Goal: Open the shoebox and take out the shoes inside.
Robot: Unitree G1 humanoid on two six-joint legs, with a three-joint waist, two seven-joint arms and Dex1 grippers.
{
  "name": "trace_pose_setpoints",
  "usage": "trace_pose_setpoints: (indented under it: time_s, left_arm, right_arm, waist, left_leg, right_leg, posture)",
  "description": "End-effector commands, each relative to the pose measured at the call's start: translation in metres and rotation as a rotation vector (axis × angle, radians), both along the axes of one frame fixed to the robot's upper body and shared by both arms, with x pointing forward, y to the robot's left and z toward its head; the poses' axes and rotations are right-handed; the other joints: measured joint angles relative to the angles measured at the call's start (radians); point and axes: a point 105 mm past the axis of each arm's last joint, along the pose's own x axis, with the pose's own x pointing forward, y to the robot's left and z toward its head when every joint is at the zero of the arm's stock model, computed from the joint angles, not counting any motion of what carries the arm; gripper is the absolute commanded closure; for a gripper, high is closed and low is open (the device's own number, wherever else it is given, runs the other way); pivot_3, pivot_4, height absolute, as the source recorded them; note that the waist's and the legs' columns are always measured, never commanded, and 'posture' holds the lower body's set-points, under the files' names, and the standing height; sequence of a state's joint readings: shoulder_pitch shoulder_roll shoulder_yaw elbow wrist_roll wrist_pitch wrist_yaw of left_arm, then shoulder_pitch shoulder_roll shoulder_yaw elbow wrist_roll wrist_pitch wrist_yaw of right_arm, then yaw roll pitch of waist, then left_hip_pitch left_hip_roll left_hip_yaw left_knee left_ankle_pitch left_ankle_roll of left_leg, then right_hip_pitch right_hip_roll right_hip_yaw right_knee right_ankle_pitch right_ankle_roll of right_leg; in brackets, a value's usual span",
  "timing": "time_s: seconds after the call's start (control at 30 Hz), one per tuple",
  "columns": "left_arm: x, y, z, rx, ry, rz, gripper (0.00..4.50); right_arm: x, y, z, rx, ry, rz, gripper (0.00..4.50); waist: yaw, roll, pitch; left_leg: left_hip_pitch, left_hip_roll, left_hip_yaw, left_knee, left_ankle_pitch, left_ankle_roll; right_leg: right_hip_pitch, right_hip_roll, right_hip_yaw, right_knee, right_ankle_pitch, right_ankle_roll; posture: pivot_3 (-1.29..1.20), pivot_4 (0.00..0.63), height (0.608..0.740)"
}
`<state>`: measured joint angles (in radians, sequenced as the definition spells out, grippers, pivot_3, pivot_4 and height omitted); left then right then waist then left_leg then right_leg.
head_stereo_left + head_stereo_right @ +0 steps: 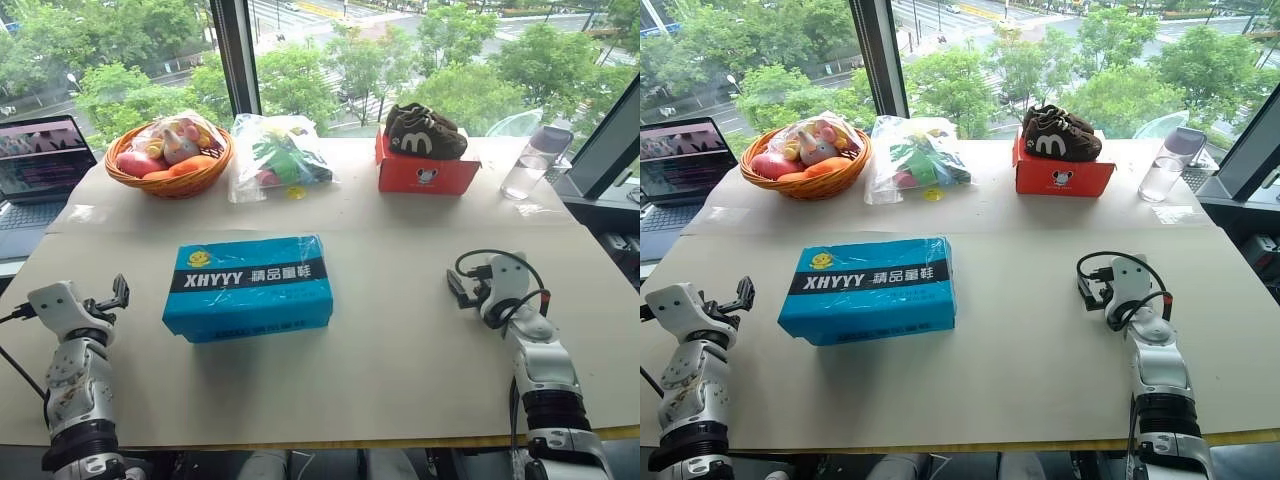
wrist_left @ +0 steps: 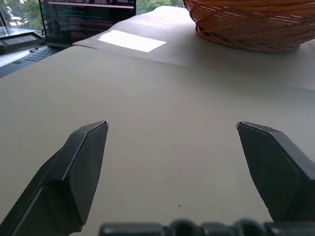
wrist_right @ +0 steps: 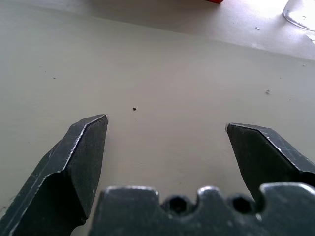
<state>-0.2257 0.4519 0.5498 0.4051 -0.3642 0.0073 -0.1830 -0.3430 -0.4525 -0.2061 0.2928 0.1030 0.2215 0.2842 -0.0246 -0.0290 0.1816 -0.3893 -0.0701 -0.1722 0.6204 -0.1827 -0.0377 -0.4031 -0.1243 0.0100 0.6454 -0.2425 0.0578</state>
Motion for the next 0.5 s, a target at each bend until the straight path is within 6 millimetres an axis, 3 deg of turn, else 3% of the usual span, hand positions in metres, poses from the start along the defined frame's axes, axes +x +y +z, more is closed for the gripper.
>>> trace_pose_setpoints:
  time_s: [0.03,0.17,0.3,0.4,0.43,0.5]
  left_arm:
    - [0.0,-0.003,0.014,0.086,-0.005,-0.067,0.01]
    - [-0.004,-0.012,0.018,0.245,0.096,-0.319,0.01]
    - [-0.024,-0.031,0.017,0.26,0.227,-0.653,0.01]
    - [-0.034,-0.031,0.02,0.279,0.274,-0.734,0.01]
    - [-0.037,-0.031,0.021,0.284,0.29,-0.753,0.53]
    - [-0.042,-0.034,0.022,0.289,0.311,-0.81,1.08]
  right_arm:
    - [0.002,-0.004,0.012,-0.013,-0.027,0.001,0.0]
    - [0.004,0.014,0.024,-0.014,-0.025,0.142,0.0]
    - [-0.005,0.055,0.039,0.006,0.004,0.419,0.0]
    - [-0.012,0.074,0.044,-0.019,0.025,0.533,0.0]
    - [-0.013,0.079,0.044,-0.048,0.03,0.561,0.26]
    - [-0.014,0.095,0.045,-0.115,0.029,0.625,0.69]
  waist:
    - [0.0,0.0,0.0]
    - [-0.005,0.0,0.0]
    - [-0.02,0.002,0.001]
    - [-0.02,0.002,0.002]
    - [-0.019,0.002,0.002]
    - [-0.02,0.003,0.002]
  left_leg:
    - [0.0,0.0,0.0,0.0,0.0,0.0]
    - [0.0,0.0,0.001,-0.001,0.0,0.0]
    - [0.0,0.001,0.002,-0.004,0.0,0.0]
    - [0.001,0.003,0.003,-0.007,0.0,0.0]
    - [0.001,0.003,0.003,-0.007,0.0,0.0]
    - [0.0,0.004,0.004,-0.008,0.0,0.0]
  right_leg:
    - [0.0,0.0,0.0,0.0,0.0,0.0]
    - [-0.001,0.0,0.001,0.0,0.0,0.0]
    - [-0.002,0.001,0.002,-0.001,0.0,-0.001]
    - [-0.003,0.001,0.003,-0.002,0.0,-0.001]
    - [-0.003,0.001,0.002,-0.002,0.0,-0.001]
    - [-0.004,0.002,0.002,-0.003,0.0,-0.001]
  posture:
    - [0.0,0.15,0.74]
    - [0.0,0.15,0.74]
    - [0.0,0.15,0.74]
    - [0.0,0.15,0.74]
    - [0.0,0.15,0.74]
    - [0.0,0.15,0.74]
